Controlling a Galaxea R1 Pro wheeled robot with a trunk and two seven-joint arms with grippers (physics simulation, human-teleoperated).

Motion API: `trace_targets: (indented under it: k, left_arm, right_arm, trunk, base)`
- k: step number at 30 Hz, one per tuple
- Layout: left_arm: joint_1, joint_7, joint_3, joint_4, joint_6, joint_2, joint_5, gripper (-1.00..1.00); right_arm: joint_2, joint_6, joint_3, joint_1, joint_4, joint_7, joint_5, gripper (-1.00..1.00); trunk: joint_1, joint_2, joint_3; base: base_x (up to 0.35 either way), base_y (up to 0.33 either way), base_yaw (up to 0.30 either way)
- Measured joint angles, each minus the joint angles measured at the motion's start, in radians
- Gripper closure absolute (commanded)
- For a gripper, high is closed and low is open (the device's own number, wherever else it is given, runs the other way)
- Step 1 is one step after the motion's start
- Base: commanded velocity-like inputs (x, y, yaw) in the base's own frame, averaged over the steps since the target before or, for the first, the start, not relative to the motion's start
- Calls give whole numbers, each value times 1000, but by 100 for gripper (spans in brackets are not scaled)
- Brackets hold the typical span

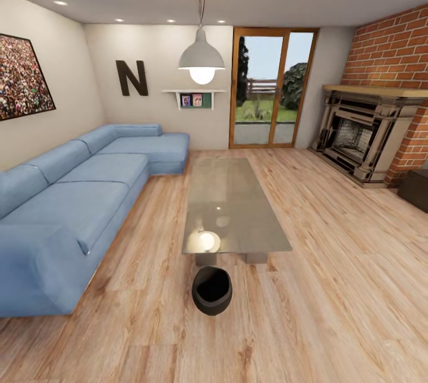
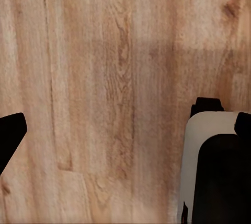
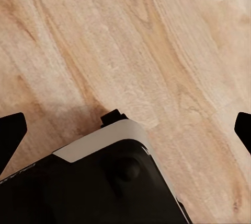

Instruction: Place each of the two pumpkins and all three candles from the living room inside a cabinet in the living room (use any cabinet), then make sure every cabinet is closed, and position the cauldron so it is next to a table in the living room.

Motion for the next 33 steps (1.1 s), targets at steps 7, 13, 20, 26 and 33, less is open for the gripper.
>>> trace_targets:
  k: [7, 13, 20, 26, 33]
  left_arm:
    - [3, 0, 0, 0, 1, -1, 3, -100]
    - [10, 1, 0, 1, 2, -2, 9, -100]
    - [15, 0, 1, 0, 3, -3, 13, -100]
    - [15, 0, 1, 0, 2, -9, 12, -100]
    - [15, 0, 2, 0, 2, -11, 13, -100]
  right_arm:
    - [0, -1, 4, 0, -1, 3, 9, -100]
    - [1, -3, 6, 0, -5, 5, 14, -100]
    - [8, -6, 6, 0, -16, 9, 12, -100]
    - [6, -5, 3, 0, -17, 11, 6, -100]
    - [7, -6, 3, 0, -17, 11, 6, -100]
  trunk:
    - [-27, 49, 22]
    - [-35, 63, 28]
    - [-35, 63, 28]
    - [-35, 63, 28]
    - [-35, 63, 28]
  base:
    - [0, 0, 0]
    - [0, 0, 0]
    - [0, 0, 0]
    - [0, 0, 0]
    - [0, 0, 0]
